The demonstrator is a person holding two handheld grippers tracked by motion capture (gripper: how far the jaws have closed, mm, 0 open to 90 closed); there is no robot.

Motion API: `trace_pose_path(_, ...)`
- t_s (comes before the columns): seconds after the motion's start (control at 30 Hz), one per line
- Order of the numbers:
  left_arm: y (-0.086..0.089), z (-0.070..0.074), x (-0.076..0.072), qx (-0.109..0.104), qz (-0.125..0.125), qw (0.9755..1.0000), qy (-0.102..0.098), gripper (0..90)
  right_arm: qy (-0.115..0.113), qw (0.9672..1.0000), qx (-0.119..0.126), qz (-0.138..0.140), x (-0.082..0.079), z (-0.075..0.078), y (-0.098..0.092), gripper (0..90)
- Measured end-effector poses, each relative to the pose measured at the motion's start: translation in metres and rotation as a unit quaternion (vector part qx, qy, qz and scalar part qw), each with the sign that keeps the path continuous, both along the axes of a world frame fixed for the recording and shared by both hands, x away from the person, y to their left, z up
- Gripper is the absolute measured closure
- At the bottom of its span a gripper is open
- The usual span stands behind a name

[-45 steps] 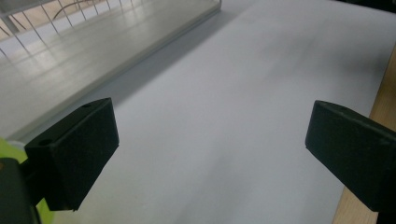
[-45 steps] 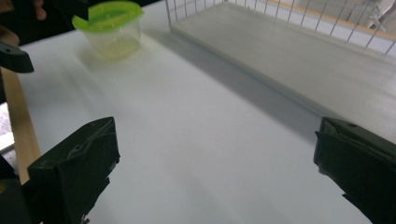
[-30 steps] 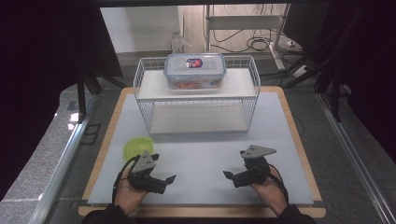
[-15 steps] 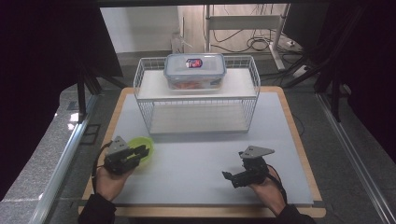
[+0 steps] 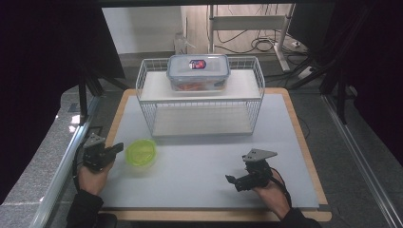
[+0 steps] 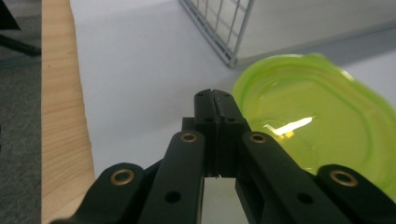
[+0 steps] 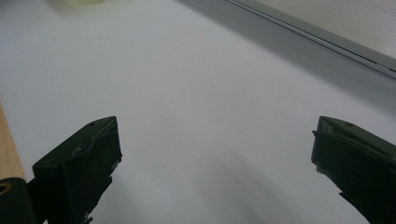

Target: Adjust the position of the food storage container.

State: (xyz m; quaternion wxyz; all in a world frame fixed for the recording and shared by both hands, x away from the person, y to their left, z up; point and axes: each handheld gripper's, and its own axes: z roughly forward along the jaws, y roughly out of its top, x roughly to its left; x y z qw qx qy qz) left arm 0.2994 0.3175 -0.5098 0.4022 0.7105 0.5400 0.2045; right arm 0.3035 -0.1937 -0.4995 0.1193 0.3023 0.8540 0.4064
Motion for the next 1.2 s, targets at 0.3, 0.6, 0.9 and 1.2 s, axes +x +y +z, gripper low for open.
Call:
trace_pose_path(0.3,-0.008,-0.008,0.007,0.012,-0.004,0.9997,0.02,89.8,0.007,1.0,-0.007,0.001,0.0,-0.002,0.001,1.5)
trace_pose_path(0.6,-0.027,-0.008,0.01,-0.002,-0.027,0.9994,0.021,89.7,0.01,0.9999,-0.012,0.003,0.001,-0.003,0.002,1.7)
trace_pose_path(0.9,-0.062,-0.005,0.014,-0.008,-0.07,0.9973,0.022,89.8,0.015,0.9998,-0.012,0.0,0.002,-0.005,0.0,1.8)
trace_pose_path(1.2,-0.092,-0.003,0.013,-0.002,-0.111,0.9935,0.026,89.8,0.032,0.9995,-0.004,-0.008,0.004,-0.006,-0.002,2.2)
